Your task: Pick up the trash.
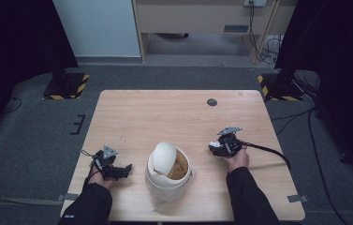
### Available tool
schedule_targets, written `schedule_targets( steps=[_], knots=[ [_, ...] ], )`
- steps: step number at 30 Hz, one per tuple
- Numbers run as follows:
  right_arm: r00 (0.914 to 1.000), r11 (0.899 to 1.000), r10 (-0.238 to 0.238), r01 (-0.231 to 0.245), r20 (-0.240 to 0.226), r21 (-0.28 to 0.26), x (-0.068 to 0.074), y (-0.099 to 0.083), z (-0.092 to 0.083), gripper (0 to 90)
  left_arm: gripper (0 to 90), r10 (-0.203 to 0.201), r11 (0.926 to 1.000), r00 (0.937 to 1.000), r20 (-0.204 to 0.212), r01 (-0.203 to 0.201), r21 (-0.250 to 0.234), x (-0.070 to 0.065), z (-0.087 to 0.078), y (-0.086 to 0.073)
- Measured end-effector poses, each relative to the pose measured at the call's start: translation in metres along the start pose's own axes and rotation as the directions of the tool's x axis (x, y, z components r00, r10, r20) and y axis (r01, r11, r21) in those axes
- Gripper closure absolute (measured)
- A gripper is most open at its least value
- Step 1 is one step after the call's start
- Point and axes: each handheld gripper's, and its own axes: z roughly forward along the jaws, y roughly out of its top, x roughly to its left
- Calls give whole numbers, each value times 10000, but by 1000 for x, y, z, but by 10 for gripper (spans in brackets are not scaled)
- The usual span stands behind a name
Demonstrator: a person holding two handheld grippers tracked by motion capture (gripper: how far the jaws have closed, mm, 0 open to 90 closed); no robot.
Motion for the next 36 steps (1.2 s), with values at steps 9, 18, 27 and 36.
schedule_targets(
  steps=[9, 18, 27, 36],
  knots=[
    [9998, 9999, 1, 2, -210, 132, 1, 0, -1, 607, 0, -1, 10000, 10000, -1, 1, 0, 0, 0, 0],
    [9987, 9999, 123, -122, -502, 28, -1, 2, -12, 641, 0, -3, 10000, 10000, -1, 3, -2, 0, 0, 0],
    [9942, 9974, 204, -276, -1053, -672, -7, 6, -40, 642, 0, -4, 10000, 10000, 0, 4, -2, 0, 0, 0],
    [9848, 9819, 307, -617, -1708, -1790, -17, 5, -77, 642, 0, 0, 10000, 10000, -1, 0, 1, 0, 0, 0]
  ],
)
